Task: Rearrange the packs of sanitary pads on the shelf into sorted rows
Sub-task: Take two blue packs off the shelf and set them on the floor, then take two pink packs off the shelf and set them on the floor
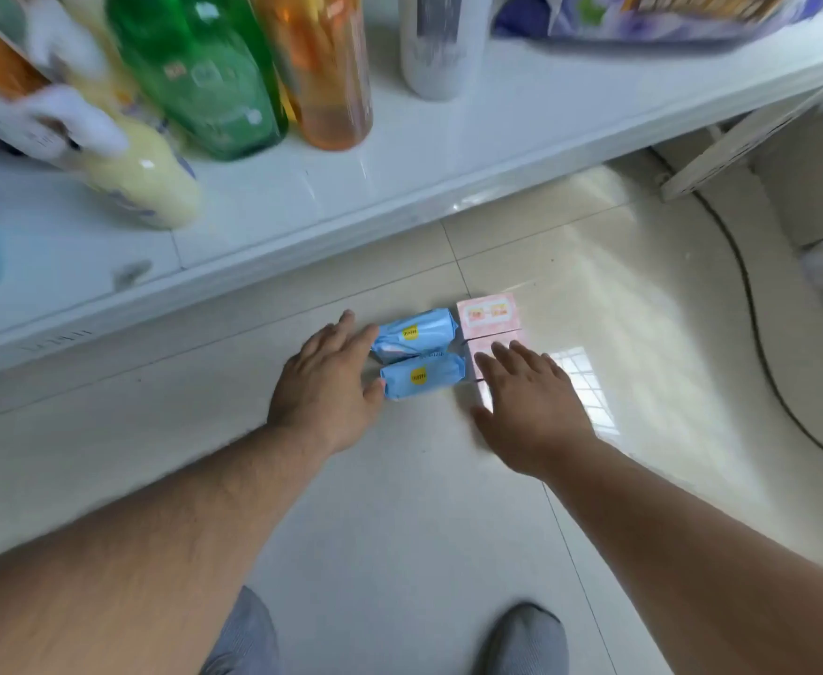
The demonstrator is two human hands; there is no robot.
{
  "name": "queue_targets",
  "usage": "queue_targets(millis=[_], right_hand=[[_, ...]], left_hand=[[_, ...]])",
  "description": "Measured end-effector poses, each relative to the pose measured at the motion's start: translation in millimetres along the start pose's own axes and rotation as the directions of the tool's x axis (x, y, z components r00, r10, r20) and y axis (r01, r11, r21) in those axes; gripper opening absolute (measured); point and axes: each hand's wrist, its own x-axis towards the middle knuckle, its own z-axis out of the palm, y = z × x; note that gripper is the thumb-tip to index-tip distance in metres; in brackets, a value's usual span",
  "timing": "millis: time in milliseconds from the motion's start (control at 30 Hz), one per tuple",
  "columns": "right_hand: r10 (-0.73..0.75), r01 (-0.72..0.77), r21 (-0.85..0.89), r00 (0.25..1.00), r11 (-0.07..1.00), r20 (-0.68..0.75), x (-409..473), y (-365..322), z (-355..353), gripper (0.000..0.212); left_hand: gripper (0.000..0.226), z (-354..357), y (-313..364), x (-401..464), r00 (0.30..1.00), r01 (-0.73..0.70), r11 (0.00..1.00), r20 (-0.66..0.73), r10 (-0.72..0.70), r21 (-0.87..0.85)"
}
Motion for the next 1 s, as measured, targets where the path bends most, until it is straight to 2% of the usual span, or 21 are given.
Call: queue_targets(millis=[100, 200, 433, 733, 1000], right_hand=[[0.001, -0.001, -0.007, 0.996, 1.0, 0.085, -45, -11, -54, 0.069], [-0.004, 0.004, -0.004, 0.992, 1.0, 0.123, -100, -22, -114, 0.07], [-0.067, 0.073, -0.055, 0.993, 0.996, 0.094, -247, -43, -271, 0.072], [-0.181, 0.162, -0.152, 0.976, 0.975, -0.124, -394, -94, -453, 0.072], [-0.239, 0.187, -0.206, 0.934, 0.961, -0.267, -511, -160, -537, 0.068]], left_hand=[[0.068, -53, 28, -51, 0.998, 0.019, 0.995, 0.058, -0.025, 0.099], [0.068, -116, 60, -105, 0.994, 0.048, 0.991, 0.09, -0.06, 0.127], [0.069, -280, 136, -248, 0.992, 0.085, 0.991, 0.089, -0.094, 0.1], [0.069, -452, 187, -405, 0.994, 0.084, 0.986, -0.088, -0.072, 0.145], [0.065, -543, 182, -522, 0.957, 0.082, 0.977, -0.288, -0.022, 0.198]])
